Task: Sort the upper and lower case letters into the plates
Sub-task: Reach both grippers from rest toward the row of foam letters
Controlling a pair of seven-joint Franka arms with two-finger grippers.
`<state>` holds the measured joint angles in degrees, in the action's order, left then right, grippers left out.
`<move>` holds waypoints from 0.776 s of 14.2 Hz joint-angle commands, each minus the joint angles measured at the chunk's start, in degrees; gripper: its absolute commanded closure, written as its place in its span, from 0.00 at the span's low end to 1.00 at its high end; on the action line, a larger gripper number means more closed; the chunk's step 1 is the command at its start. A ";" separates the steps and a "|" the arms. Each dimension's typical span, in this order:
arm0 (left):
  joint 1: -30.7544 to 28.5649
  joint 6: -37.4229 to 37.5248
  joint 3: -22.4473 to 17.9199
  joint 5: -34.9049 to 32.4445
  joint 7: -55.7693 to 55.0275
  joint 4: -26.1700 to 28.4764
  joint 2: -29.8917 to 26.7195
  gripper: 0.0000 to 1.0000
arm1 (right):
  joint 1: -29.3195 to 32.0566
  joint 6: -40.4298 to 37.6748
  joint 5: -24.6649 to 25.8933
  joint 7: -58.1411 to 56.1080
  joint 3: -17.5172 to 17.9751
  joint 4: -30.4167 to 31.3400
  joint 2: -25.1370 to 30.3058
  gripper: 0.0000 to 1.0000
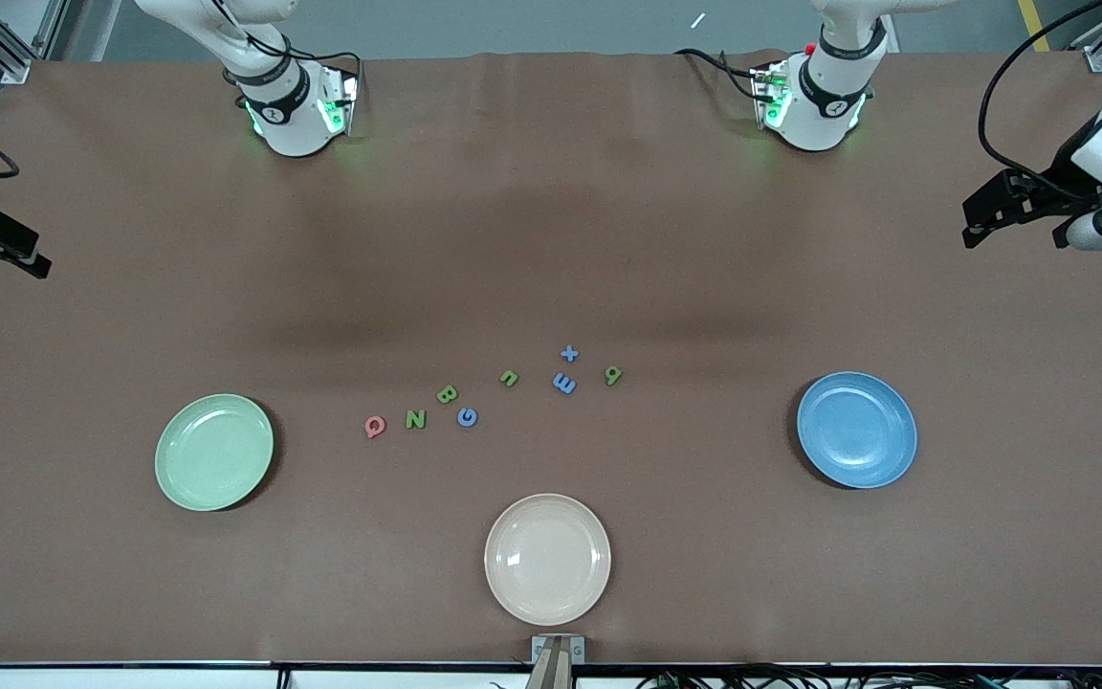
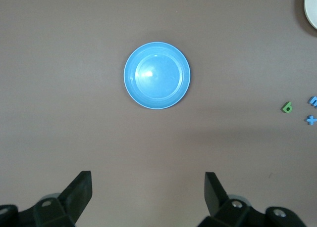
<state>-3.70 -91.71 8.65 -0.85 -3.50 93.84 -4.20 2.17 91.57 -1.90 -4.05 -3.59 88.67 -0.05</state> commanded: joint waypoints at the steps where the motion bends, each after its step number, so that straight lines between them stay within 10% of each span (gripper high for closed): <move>1: -0.17 0.22 0.40 -0.91 0.07 -1.20 0.68 0.00 | 0.64 -0.34 -0.30 -0.52 0.51 -0.78 -0.30 0.00; 11: 4.83 -7.85 1.72 -0.91 -5.09 -1.29 11.56 0.00 | -0.76 -0.07 -1.18 -0.35 0.78 -0.69 -5.30 0.00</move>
<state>-1.43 -96.88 9.84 -0.85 -5.04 93.89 3.66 1.87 91.42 -2.03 -4.05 -3.17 88.78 -2.33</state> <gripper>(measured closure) 0.000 0.000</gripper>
